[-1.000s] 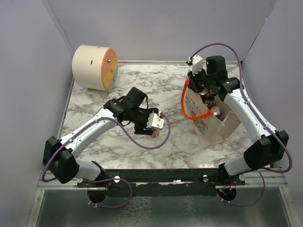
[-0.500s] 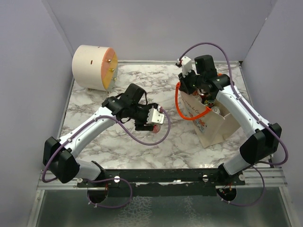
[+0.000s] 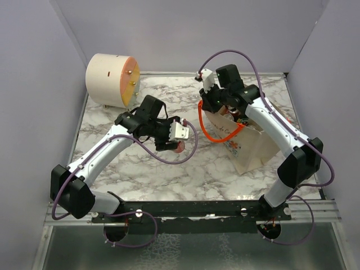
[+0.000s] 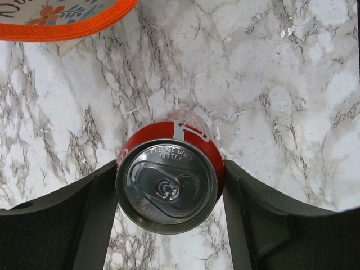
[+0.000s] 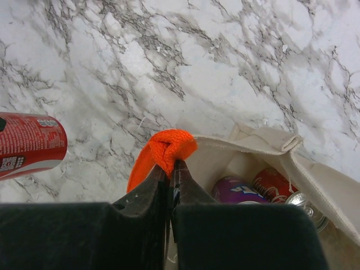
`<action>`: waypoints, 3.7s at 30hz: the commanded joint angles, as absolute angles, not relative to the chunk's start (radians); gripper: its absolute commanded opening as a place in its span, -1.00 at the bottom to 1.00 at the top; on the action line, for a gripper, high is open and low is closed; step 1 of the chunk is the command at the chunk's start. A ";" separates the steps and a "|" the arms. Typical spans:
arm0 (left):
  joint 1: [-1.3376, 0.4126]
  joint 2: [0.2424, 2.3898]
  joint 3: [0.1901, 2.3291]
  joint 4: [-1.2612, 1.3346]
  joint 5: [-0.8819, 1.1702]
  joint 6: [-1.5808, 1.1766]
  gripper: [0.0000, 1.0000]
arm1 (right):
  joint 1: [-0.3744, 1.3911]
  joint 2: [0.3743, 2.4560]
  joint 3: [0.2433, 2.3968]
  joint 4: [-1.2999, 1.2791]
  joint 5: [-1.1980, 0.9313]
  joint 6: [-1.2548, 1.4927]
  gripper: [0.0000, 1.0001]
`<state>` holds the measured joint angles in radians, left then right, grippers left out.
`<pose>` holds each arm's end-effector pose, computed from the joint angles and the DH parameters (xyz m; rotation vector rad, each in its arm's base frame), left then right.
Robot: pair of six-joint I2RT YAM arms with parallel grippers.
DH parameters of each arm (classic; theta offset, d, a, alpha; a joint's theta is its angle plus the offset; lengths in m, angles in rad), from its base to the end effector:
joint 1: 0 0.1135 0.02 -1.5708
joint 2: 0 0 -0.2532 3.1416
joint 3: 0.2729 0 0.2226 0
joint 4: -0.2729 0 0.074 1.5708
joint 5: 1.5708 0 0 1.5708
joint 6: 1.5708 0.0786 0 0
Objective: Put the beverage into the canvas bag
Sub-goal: Adjust the canvas bag at the center of the board, then place the drink in the canvas bag.
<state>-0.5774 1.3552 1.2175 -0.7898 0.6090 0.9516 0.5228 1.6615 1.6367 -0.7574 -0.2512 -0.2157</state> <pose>0.2012 -0.1848 0.2800 1.8006 1.5226 -0.5788 0.3067 0.1993 0.3145 -0.9684 2.1585 0.4451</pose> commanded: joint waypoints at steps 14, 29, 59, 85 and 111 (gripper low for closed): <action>-0.552 1.324 1.312 -0.691 0.699 0.872 -1.00 | 0.569 1.624 1.706 -0.631 -0.317 -0.212 -0.63; -0.488 1.397 1.525 -0.508 0.712 0.532 -1.00 | 0.492 1.392 1.598 -0.652 -0.243 -0.230 0.25; -0.895 1.952 2.203 -0.460 0.463 0.157 -1.00 | -0.204 0.950 1.262 -0.721 -0.336 -0.086 0.38; -1.034 2.069 2.210 -0.523 0.638 0.135 -1.00 | -0.376 0.849 1.163 -0.707 -0.460 -0.056 0.45; -1.044 2.102 2.178 -0.504 0.455 0.097 -1.00 | -0.376 1.038 1.529 -1.359 -0.452 -0.445 0.43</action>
<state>-1.0233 2.1063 2.1590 -0.5644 0.5091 0.0883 -0.3687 0.9897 1.4643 -1.1454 -0.4850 -0.3405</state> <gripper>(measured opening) 0.682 0.718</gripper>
